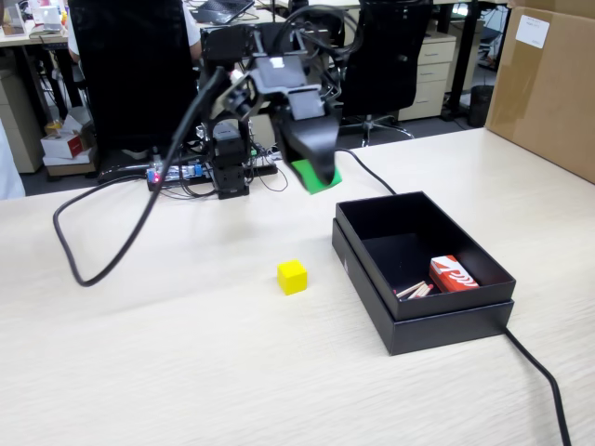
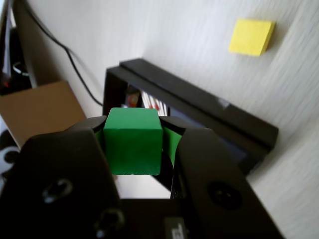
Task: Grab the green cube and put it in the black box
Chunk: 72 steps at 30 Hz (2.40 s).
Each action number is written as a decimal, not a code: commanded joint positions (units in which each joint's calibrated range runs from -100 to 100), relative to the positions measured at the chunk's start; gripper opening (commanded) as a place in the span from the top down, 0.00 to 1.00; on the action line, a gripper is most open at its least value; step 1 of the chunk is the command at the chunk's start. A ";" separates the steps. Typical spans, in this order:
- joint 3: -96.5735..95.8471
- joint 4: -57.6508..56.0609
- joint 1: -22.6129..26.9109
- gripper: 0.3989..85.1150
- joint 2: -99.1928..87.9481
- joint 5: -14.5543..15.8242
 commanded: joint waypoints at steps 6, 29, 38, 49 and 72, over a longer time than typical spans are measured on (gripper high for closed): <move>1.50 -0.18 7.86 0.99 0.96 3.42; 1.41 0.17 9.18 0.99 33.32 4.35; 1.86 0.43 8.79 0.90 37.68 4.20; 3.31 0.43 8.40 0.54 29.53 3.96; -35.04 20.56 -11.14 0.43 -44.13 -1.66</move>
